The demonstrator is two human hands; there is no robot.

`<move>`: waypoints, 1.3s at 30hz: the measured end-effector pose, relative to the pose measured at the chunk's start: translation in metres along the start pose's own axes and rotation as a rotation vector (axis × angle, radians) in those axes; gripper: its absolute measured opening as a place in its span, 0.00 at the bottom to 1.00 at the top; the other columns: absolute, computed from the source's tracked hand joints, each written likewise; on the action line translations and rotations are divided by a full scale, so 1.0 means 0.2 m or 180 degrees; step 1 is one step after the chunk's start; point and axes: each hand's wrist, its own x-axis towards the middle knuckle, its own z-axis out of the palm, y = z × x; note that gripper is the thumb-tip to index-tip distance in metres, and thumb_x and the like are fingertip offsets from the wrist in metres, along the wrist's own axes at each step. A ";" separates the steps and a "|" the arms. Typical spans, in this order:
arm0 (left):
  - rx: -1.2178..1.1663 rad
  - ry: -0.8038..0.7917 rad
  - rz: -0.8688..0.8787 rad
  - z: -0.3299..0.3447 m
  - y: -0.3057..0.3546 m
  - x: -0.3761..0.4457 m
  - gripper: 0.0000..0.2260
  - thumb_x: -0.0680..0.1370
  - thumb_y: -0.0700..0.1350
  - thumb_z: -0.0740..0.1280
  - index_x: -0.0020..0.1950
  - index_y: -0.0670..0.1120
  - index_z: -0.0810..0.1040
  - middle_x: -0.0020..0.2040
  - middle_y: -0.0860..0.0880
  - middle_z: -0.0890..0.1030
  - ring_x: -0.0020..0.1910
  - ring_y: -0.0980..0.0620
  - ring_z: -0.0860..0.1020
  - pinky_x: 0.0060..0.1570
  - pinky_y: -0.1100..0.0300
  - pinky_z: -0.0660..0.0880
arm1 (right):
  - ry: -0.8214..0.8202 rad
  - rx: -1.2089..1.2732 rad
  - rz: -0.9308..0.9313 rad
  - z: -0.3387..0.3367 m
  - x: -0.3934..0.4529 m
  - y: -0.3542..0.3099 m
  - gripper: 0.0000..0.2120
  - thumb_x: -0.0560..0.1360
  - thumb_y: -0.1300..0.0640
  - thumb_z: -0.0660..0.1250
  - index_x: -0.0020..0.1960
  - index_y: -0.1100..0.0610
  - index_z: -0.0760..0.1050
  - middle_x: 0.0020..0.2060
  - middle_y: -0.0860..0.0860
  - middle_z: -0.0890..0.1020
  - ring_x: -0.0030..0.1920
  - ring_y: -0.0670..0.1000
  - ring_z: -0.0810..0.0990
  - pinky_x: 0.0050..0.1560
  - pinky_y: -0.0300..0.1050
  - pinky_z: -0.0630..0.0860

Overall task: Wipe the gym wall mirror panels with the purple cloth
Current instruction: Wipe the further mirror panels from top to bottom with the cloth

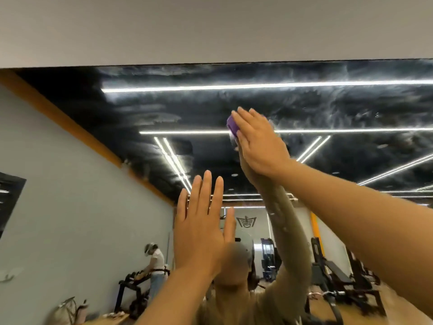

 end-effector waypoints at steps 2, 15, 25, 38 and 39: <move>-0.0007 0.0029 -0.0006 0.01 0.00 0.00 0.29 0.85 0.60 0.39 0.81 0.48 0.59 0.81 0.45 0.61 0.80 0.45 0.59 0.74 0.45 0.54 | 0.0001 -0.0098 0.0177 -0.02 0.12 0.00 0.24 0.87 0.55 0.49 0.82 0.54 0.54 0.81 0.52 0.56 0.82 0.54 0.50 0.79 0.45 0.41; -0.0102 0.0236 0.0010 -0.02 0.02 0.00 0.28 0.84 0.57 0.49 0.80 0.46 0.62 0.80 0.45 0.62 0.79 0.45 0.59 0.74 0.46 0.53 | -0.0262 0.0220 -0.0169 -0.06 -0.56 -0.09 0.25 0.83 0.45 0.46 0.78 0.48 0.56 0.77 0.42 0.60 0.78 0.41 0.51 0.76 0.33 0.41; -0.0107 0.0251 0.0023 0.01 0.00 0.00 0.29 0.85 0.61 0.42 0.82 0.49 0.56 0.82 0.47 0.58 0.81 0.49 0.52 0.76 0.48 0.49 | -0.0106 -0.0048 0.0263 -0.09 0.08 0.04 0.23 0.87 0.58 0.52 0.81 0.57 0.57 0.81 0.53 0.57 0.81 0.56 0.51 0.77 0.43 0.43; -0.0103 0.0253 0.0013 0.01 0.00 -0.01 0.29 0.85 0.61 0.41 0.81 0.48 0.59 0.81 0.47 0.60 0.81 0.48 0.54 0.76 0.48 0.50 | -0.0092 -0.0071 0.0386 -0.10 0.19 0.02 0.23 0.86 0.61 0.53 0.80 0.59 0.59 0.80 0.54 0.60 0.80 0.58 0.53 0.76 0.46 0.46; -0.0108 0.0254 0.0017 0.01 0.00 -0.01 0.29 0.85 0.61 0.41 0.81 0.48 0.60 0.81 0.46 0.60 0.80 0.47 0.55 0.76 0.47 0.51 | -0.0073 -0.0038 0.0371 -0.09 0.16 0.01 0.23 0.86 0.61 0.53 0.81 0.58 0.58 0.81 0.54 0.59 0.81 0.57 0.52 0.77 0.46 0.46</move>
